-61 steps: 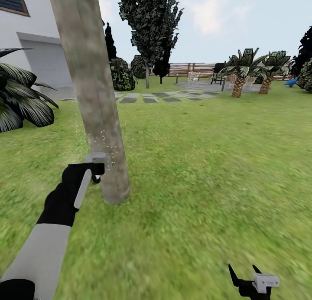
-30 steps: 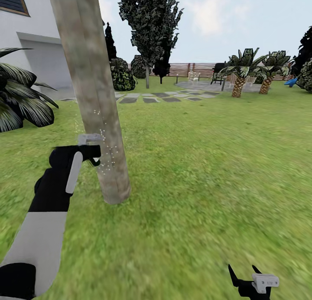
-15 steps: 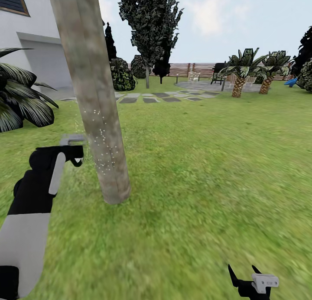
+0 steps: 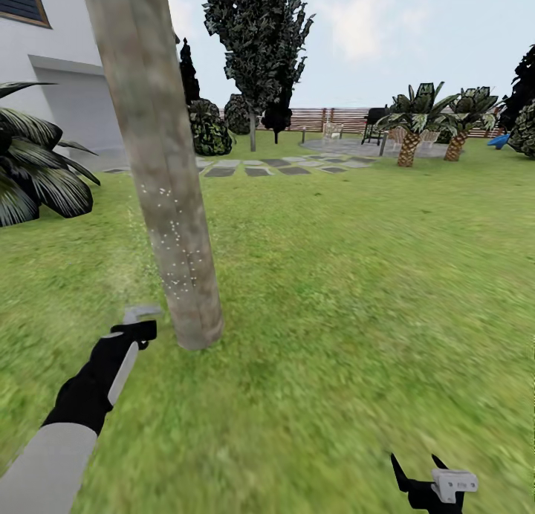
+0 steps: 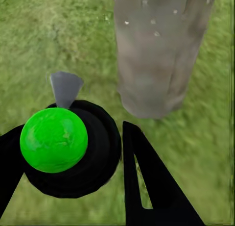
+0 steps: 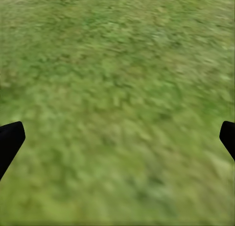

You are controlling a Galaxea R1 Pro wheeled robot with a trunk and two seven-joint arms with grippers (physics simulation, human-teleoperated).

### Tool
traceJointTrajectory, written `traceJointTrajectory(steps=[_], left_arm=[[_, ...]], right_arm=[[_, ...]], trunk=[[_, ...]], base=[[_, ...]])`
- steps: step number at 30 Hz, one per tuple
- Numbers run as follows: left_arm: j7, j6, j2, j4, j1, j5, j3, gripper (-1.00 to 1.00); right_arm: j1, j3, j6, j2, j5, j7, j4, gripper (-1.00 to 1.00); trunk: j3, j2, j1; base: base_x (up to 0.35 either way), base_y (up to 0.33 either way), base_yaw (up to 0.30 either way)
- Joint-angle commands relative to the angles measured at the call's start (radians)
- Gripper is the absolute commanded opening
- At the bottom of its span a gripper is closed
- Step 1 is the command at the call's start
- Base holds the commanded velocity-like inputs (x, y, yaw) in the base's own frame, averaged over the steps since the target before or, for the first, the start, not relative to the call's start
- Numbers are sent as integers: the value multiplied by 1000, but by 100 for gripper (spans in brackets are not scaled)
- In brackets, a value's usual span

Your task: In the garden, pick up the pesticide atomizer on the floor and spray pesticide onto both trees until each tree trunk is fully covered.

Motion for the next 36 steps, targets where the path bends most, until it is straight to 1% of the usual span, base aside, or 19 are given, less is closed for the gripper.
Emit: traceJointTrajectory(steps=[1,4,6,7,9,10,11,18,19,22,25,31,36], left_arm=[[8,-7,-10,0,14,4,-1,-100],[9,-18,-22,1,40,4,-1,-100],[10,-20,-24,11,52,4,-1,-100],[10,-49,-23,48,67,4,1,-100],[10,-112,-22,101,71,4,2,-100],[10,-167,-23,159,73,3,1,-100],[9,-216,-22,221,73,2,0,-100],[12,-231,-23,232,73,1,1,-100],[17,-236,-23,232,73,0,1,-100],[64,-270,-23,241,73,0,0,-100],[79,-295,-24,243,74,2,-1,-100],[82,-300,-25,244,74,4,-1,-100],[83,-300,-25,244,74,5,-1,-100]], right_arm=[[-2,-8,-4,1,6,8,-1,100],[-2,-8,-4,1,5,8,-1,100],[-2,-8,-4,1,5,8,-1,100],[-2,-8,-4,1,5,8,-1,100],[-2,-8,-4,1,5,8,-1,100],[-2,-8,-4,1,6,8,-1,100],[-2,-9,-4,1,5,8,23,100],[-2,-10,-4,-2,4,8,40,100],[-2,-10,-4,-2,4,8,40,100],[-2,-10,-4,-2,4,8,40,100],[-2,-10,-4,-2,4,8,40,100],[-2,-10,-4,-1,4,8,41,100],[-2,-10,-4,-2,4,8,40,100]], trunk=[[-1,-1,0],[-1,-1,0],[-1,-1,0],[-1,-1,0],[-1,-1,0],[-1,-1,0],[-1,-1,0],[-1,-1,0],[-1,-1,0],[-1,-1,0],[-1,-1,0],[-1,-1,0],[-1,-1,0]], base=[[0,-191,0],[0,-242,0],[0,-267,0],[0,-272,0],[0,-273,0],[55,-273,0],[122,-273,0],[100,-273,0],[16,-273,29],[5,-273,171],[1,-273,263],[64,-273,271],[128,-273,42]])
